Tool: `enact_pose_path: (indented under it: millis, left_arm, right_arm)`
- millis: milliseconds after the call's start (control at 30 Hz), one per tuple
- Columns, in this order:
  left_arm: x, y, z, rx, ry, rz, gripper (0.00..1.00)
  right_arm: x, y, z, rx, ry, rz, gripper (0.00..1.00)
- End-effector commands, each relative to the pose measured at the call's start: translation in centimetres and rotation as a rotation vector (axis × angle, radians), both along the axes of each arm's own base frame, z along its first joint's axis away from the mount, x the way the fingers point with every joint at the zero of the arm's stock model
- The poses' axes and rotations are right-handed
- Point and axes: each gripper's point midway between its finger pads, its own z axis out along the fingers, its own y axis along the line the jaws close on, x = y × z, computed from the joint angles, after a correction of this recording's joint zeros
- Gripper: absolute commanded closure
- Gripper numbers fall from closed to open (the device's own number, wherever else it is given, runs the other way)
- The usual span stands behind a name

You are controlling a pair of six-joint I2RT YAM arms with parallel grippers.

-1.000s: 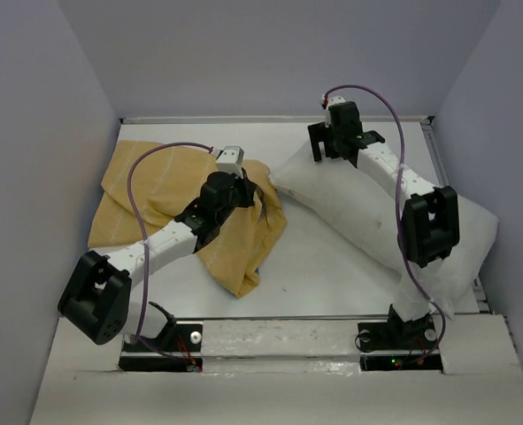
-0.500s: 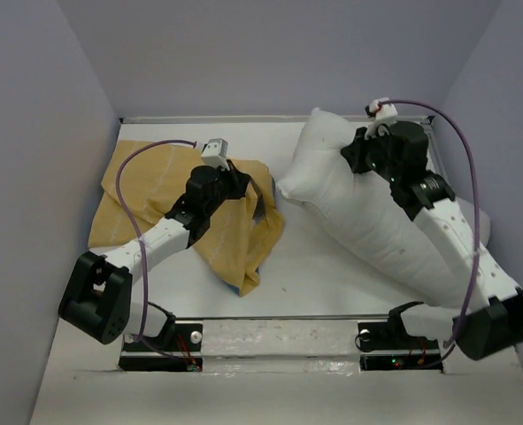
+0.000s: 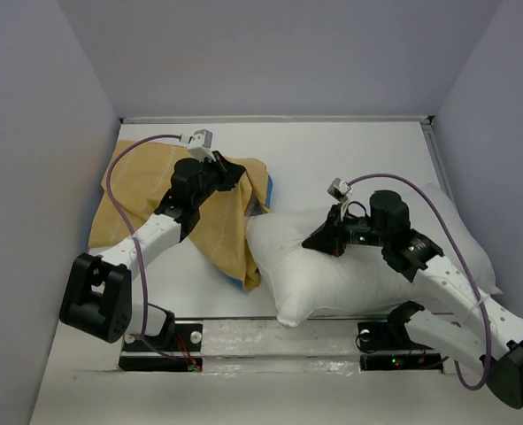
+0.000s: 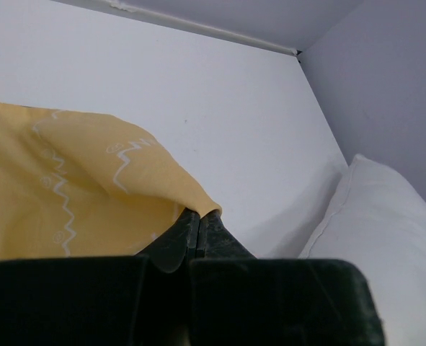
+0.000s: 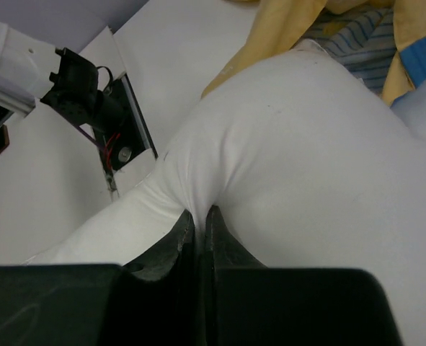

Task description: Put the pillow into the pillowcase

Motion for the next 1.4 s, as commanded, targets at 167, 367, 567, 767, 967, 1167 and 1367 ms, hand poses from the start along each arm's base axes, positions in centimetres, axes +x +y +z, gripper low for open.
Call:
enact_pose_path:
  millis: [167, 367, 567, 767, 967, 1167, 1367]
  left_arm:
    - [-0.3, -0.8, 5.1, -0.058, -0.108, -0.053, 1.00]
    - [-1.9, -0.6, 5.0, -0.053, -0.100, -0.079, 1.00]
    - [-3.9, -1.4, 5.2, -0.038, -0.088, -0.148, 1.00]
    - [-5.0, -1.1, 6.0, 0.034, -0.057, -0.157, 1.00]
    - [-4.9, 1.5, 5.2, 0.166, -0.020, -0.033, 0.43]
    - [-7.8, 4.3, -1.0, 0.269, 0.089, 0.156, 0.37]
    - [-11.1, 5.4, -6.8, 0.235, 0.195, 0.175, 0.51]
  right_arm:
    - [1.0, 2.2, 2.1, 0.050, -0.089, -0.001, 1.00]
    - [3.3, 4.2, 7.5, 0.127, -0.239, -0.019, 1.00]
    - [8.5, 4.8, 8.7, 0.118, -0.316, -0.187, 1.00]
    - [11.7, 3.9, 10.8, 0.179, -0.404, -0.375, 1.00]
    - [15.6, 1.9, 6.2, 0.039, -0.355, -0.582, 1.00]
    - [15.5, 2.9, 4.8, 0.055, -0.299, -0.556, 1.00]
    - [15.2, 3.7, 5.6, 0.098, -0.274, -0.525, 1.00]
